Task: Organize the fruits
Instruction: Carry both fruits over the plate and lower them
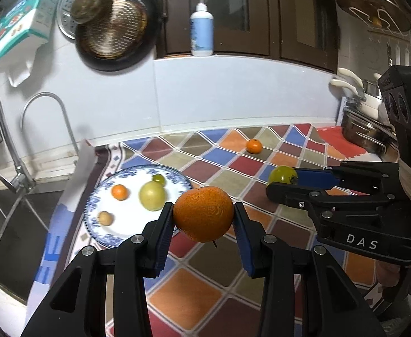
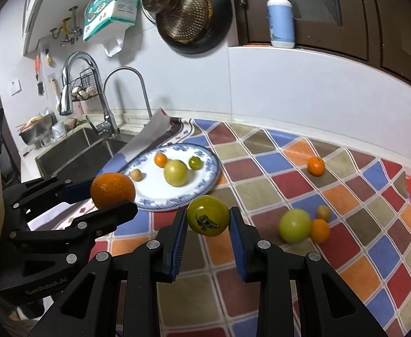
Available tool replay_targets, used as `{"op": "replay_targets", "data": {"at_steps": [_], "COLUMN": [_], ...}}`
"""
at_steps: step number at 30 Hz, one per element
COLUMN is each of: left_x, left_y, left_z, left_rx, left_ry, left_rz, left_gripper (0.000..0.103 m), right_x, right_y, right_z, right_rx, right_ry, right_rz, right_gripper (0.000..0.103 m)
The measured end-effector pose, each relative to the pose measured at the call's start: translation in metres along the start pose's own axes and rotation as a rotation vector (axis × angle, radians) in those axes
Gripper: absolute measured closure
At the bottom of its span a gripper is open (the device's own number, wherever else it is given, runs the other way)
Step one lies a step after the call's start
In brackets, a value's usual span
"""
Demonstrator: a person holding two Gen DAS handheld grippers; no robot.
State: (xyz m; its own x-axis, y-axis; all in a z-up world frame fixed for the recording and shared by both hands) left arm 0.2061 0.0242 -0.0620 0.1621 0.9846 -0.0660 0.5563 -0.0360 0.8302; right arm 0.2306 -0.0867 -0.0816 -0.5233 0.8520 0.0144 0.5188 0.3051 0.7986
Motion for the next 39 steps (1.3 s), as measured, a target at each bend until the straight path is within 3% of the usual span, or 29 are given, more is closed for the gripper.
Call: {"op": "replay_targets", "data": {"at_steps": [18,39], "left_x": [0.081,0.144], "left_y": [0.017,0.027], "left_z": [0.000,0.066], "left_rx": [-0.046,0.012], "left_ry": [0.054,0.082], "left_rz": [0.014,-0.015], "left_gripper": [0.062,0.062], "right_x": [0.060,0.076], "right_y": [0.047,0.090], "right_z": [0.048,0.133], "right_rx": [-0.041,-0.008], "right_ry": [0.028,0.045], "right_rz": [-0.017,-0.035], "right_gripper": [0.072,0.072]}}
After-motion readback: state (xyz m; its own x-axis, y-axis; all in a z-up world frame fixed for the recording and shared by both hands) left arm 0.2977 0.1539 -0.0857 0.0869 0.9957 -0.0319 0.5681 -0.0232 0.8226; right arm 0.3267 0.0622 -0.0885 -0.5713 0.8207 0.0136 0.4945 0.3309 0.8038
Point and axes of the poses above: each gripper's, at about its wrist camera, not at the fingertips, and z roughly the way its jaws point, x to its left, y to its top, the point moved 6 cm from there along z, roughly the way its jaws point, and after that the axes turned 6 degrees about -z, right-handed, at the moved point
